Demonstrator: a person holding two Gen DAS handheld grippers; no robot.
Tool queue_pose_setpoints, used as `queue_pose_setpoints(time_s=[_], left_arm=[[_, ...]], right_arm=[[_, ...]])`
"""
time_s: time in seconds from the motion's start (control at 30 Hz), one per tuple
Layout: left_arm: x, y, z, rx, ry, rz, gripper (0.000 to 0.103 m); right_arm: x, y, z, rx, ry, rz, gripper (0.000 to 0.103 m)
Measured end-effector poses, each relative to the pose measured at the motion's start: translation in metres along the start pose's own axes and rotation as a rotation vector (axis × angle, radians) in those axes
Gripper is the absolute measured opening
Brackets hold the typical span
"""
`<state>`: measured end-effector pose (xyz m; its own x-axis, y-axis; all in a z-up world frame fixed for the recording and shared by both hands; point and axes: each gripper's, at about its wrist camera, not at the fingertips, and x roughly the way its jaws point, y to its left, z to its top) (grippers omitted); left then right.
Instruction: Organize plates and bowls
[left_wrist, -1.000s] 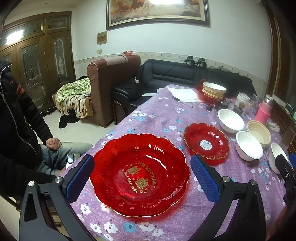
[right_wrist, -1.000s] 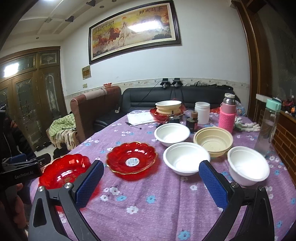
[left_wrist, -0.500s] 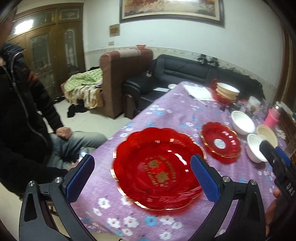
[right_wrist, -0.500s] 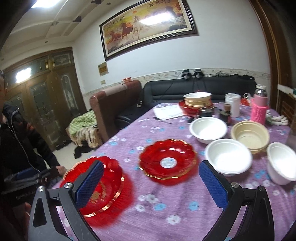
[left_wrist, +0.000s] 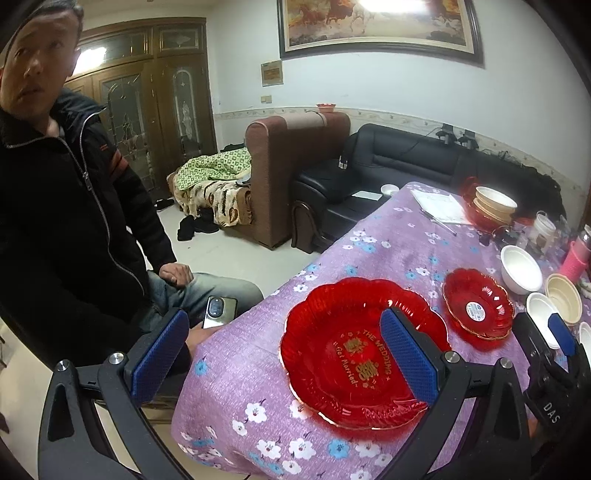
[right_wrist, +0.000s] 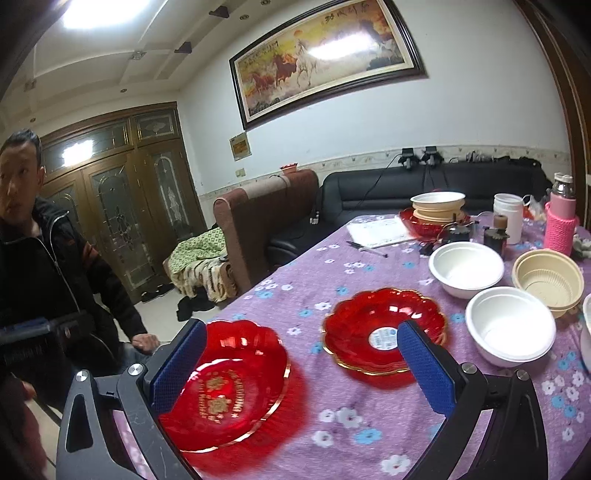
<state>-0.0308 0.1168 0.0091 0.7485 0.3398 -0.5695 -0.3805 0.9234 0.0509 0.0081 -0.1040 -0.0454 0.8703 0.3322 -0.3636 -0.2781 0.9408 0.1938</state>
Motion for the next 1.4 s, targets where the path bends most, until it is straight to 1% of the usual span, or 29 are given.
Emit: queue_pose_setpoints(time_s=[0.13, 0.27, 0.57, 0.77, 0.87, 0.93, 1.0, 1.03, 1.2, 1.27, 1.33, 1.4], left_arm=[[0.004, -0.011, 0.001, 0.018, 0.009, 0.001, 0.103], [0.008, -0.012, 0.000, 0.022, 0.021, -0.007, 0.103], [0.017, -0.012, -0.003, 0.014, 0.037, -0.008, 0.103], [0.020, -0.013, -0.004, 0.012, 0.037, -0.013, 0.103], [0.019, -0.014, -0.005, 0.014, 0.027, -0.028, 0.103], [0.015, -0.015, -0.006, 0.020, 0.006, -0.032, 0.103], [0.008, -0.015, -0.006, 0.022, -0.048, -0.054, 0.103], [0.005, -0.016, -0.005, 0.023, -0.068, -0.053, 0.103], [-0.019, -0.016, -0.006, 0.047, -0.256, -0.024, 0.103], [-0.026, -0.016, -0.005, 0.057, -0.315, -0.024, 0.103], [-0.031, -0.017, -0.004, 0.063, -0.358, -0.017, 0.103], [-0.034, -0.017, -0.003, 0.072, -0.381, -0.017, 0.103]], right_arm=[[-0.002, -0.012, 0.003, 0.031, 0.000, 0.005, 0.102], [-0.003, -0.017, 0.004, 0.047, -0.002, 0.008, 0.102], [0.002, -0.010, -0.001, -0.005, -0.005, -0.014, 0.102], [0.003, -0.011, -0.003, -0.001, -0.005, -0.015, 0.102], [0.003, -0.011, -0.002, -0.001, -0.005, -0.015, 0.102], [0.003, -0.011, -0.002, -0.001, -0.008, -0.014, 0.102], [0.002, -0.012, -0.001, -0.002, -0.013, -0.017, 0.102], [0.001, -0.013, -0.001, 0.000, -0.019, -0.019, 0.102], [-0.001, -0.018, 0.000, 0.014, -0.040, -0.026, 0.102], [0.000, -0.020, 0.000, 0.022, -0.037, -0.031, 0.102], [0.002, -0.023, 0.000, 0.029, -0.034, -0.032, 0.102], [0.003, -0.024, 0.000, 0.030, -0.033, -0.036, 0.102]])
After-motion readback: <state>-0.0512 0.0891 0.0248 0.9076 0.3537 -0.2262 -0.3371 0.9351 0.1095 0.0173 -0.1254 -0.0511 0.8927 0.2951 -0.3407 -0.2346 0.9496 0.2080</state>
